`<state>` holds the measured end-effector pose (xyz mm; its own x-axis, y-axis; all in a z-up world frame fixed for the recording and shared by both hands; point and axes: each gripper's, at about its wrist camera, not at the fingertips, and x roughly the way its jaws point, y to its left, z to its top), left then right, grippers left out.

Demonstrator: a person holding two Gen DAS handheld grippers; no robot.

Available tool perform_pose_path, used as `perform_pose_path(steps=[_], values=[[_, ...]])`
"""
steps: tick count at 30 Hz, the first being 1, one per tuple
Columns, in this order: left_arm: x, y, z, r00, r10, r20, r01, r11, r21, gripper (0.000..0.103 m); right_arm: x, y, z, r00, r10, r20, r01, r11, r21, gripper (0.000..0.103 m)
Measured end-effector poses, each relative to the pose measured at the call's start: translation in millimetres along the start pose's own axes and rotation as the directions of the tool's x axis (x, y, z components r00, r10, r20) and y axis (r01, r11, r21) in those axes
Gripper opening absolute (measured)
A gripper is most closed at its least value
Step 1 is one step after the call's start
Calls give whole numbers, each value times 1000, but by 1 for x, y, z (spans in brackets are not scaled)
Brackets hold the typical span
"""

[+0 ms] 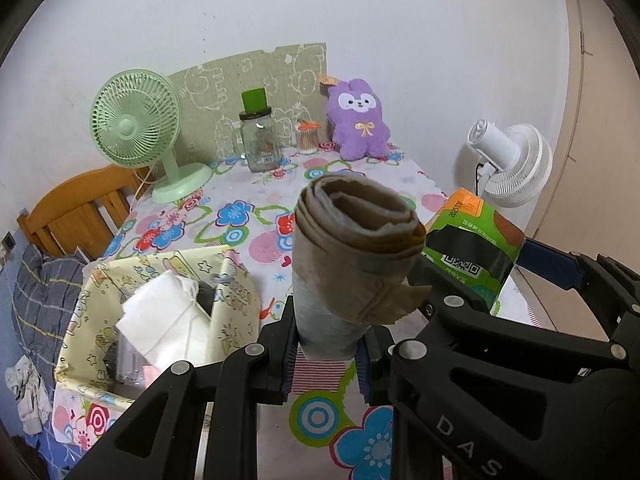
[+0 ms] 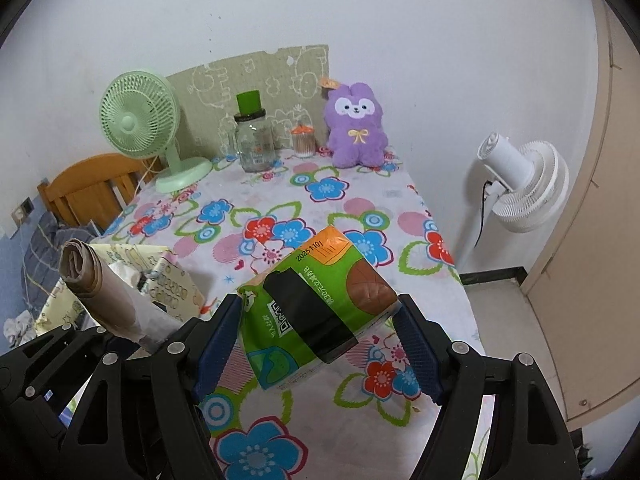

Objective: Organize soft objects
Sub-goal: 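Carry the rolled cloth with the left tool while the right tool carries the tissue pack to the box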

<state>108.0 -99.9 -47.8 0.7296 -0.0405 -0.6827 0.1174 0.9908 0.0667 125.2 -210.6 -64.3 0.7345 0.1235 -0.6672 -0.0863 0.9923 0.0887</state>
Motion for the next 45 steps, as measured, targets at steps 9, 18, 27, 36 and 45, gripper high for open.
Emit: perform_pose_path(steps=[9,18,27,36,45], values=[[-19,17,1,999,7,41,-6,1000,-14,24,-21,17,3,999,0,34,0,1000,-2,79],[-28,39,-2,998,13,57,-11,999,-37,24,-27,42,6,999,14,46,-13,1000,-20,79],[-28,68,-4,997,31,65,-26,997,-67,24,-26,72,10,998,32,50,-30,998,-47,79],[-25,99,-5,997,48,60,-43,994,-96,24,-19,104,15,997,52,49,-47,994,-95,79],[-18,131,-6,995,80,58,-73,991,-113,24,-9,137,21,995,86,53,-78,988,-130,79]])
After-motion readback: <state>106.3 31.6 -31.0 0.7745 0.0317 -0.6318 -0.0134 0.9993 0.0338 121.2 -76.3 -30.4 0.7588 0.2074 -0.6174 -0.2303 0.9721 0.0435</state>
